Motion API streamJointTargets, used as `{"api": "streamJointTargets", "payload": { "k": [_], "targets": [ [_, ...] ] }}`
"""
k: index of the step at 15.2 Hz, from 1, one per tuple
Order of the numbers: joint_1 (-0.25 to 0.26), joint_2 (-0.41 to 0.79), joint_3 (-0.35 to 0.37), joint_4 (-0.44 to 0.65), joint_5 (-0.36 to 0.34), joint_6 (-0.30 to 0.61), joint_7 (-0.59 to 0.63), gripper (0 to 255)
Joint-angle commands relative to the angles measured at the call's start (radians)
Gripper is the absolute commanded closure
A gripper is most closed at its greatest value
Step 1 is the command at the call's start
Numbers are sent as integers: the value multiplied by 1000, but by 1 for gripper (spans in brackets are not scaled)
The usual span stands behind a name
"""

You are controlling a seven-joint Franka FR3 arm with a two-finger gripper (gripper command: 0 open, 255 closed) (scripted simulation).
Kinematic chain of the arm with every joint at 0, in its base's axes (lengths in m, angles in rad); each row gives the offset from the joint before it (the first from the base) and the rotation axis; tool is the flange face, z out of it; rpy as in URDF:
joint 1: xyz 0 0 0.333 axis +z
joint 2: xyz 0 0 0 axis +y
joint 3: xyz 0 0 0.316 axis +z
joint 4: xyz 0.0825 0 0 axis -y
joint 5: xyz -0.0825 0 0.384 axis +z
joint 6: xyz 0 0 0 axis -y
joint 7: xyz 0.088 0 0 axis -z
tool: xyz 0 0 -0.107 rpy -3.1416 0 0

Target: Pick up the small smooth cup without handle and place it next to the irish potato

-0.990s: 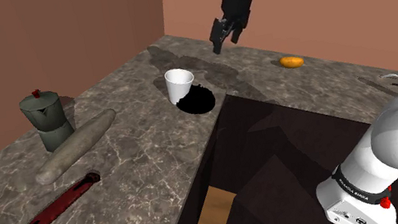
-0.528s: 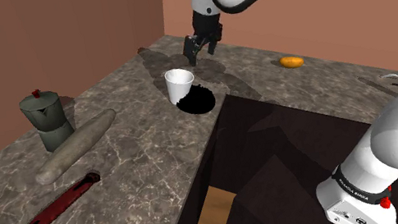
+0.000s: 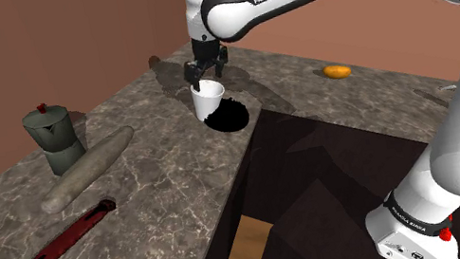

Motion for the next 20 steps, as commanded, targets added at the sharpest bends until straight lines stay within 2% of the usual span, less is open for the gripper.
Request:
{"api": "streamJointTargets", "payload": {
  "k": [1, 4, 12, 19, 20],
  "targets": [
    [22, 95, -5, 84, -41, -11, 34, 0],
    [58, 219, -19, 207, -83, -35, 65, 0],
    [53, 262, -35, 171, -106, 42, 79, 0],
    [53, 262, -35, 172, -106, 42, 79, 0],
    [53, 262, -35, 172, -106, 42, 79, 255]
  ]
}}
